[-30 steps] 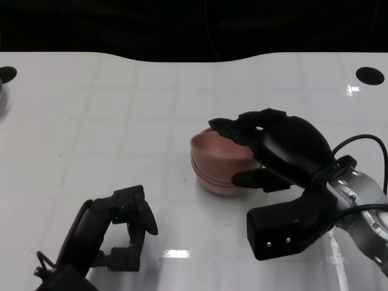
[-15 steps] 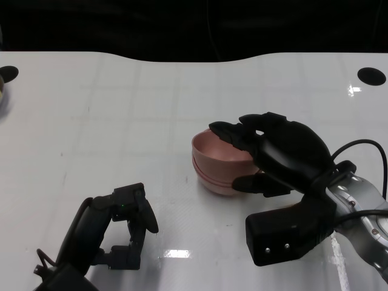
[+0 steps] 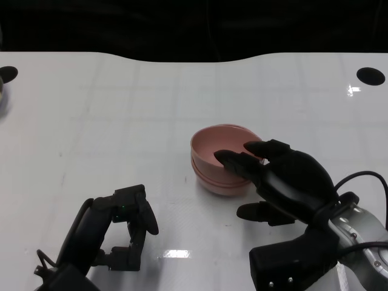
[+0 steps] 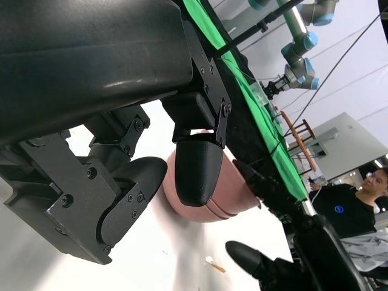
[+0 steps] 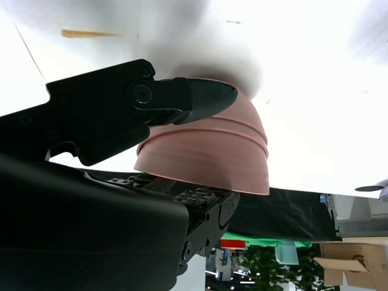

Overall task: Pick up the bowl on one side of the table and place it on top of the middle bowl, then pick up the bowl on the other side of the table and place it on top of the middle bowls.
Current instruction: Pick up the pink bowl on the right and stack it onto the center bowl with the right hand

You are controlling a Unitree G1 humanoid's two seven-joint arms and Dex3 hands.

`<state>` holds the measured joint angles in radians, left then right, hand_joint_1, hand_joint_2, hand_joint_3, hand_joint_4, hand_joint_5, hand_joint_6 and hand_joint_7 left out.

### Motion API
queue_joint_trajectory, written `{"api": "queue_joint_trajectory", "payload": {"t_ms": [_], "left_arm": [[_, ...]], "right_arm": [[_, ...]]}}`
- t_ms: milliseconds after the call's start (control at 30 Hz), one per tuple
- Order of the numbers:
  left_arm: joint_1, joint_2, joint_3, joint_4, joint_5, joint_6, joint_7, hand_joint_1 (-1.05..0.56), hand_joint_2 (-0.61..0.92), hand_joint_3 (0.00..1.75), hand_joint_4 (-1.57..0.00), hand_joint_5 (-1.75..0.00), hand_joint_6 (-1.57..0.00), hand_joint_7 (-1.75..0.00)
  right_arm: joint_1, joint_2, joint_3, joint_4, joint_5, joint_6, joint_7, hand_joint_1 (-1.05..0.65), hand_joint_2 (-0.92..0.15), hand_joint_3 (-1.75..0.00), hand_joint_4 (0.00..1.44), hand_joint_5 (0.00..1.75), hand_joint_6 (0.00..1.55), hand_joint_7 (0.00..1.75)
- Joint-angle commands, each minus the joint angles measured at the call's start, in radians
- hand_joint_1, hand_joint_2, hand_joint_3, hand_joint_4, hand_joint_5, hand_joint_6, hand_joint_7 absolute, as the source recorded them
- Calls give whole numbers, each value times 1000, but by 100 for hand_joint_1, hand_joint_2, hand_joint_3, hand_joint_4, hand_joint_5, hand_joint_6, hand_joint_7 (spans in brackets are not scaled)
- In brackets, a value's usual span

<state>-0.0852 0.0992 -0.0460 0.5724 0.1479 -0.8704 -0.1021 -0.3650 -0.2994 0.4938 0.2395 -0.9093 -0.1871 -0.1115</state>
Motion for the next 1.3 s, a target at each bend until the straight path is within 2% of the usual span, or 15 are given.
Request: {"api": "queue_joint_trajectory", "payload": {"t_ms": [33,600,933,1000,1100,1233,1300], "left_arm": [[8,15,4,-2,-2,5,12,-1,24,160,-95,-171,-88,-152],[0,13,4,11,-5,3,10,-1,24,160,-95,-171,-88,-151],[-4,17,6,18,9,-7,21,-2,24,160,-96,-171,-88,-151],[-4,18,6,17,9,-6,20,-2,25,160,-96,-171,-88,-151],[-6,17,4,21,1,-9,16,-1,25,160,-96,-171,-88,-152],[-4,16,2,19,-5,-7,12,-1,24,161,-96,-170,-88,-153],[-4,16,2,20,-8,-11,10,0,24,161,-96,-170,-88,-153]], "right_arm": [[17,-17,1,-1,3,-10,-18,-81,-92,-40,21,19,28,3],[25,-16,10,27,11,-31,-11,-77,-92,-39,22,21,30,3],[62,12,-31,7,24,-53,-200,-72,-92,-39,14,20,23,0],[78,11,-40,-13,26,-49,-216,-68,-92,-34,11,23,22,0],[111,-3,-56,-45,41,-59,-220,-67,-92,-33,1,44,23,0],[163,-21,-79,-63,57,-102,-261,-65,-92,-33,1,56,27,2],[190,-29,-92,-74,71,-123,-278,-63,-92,-29,3,60,35,6]]}}
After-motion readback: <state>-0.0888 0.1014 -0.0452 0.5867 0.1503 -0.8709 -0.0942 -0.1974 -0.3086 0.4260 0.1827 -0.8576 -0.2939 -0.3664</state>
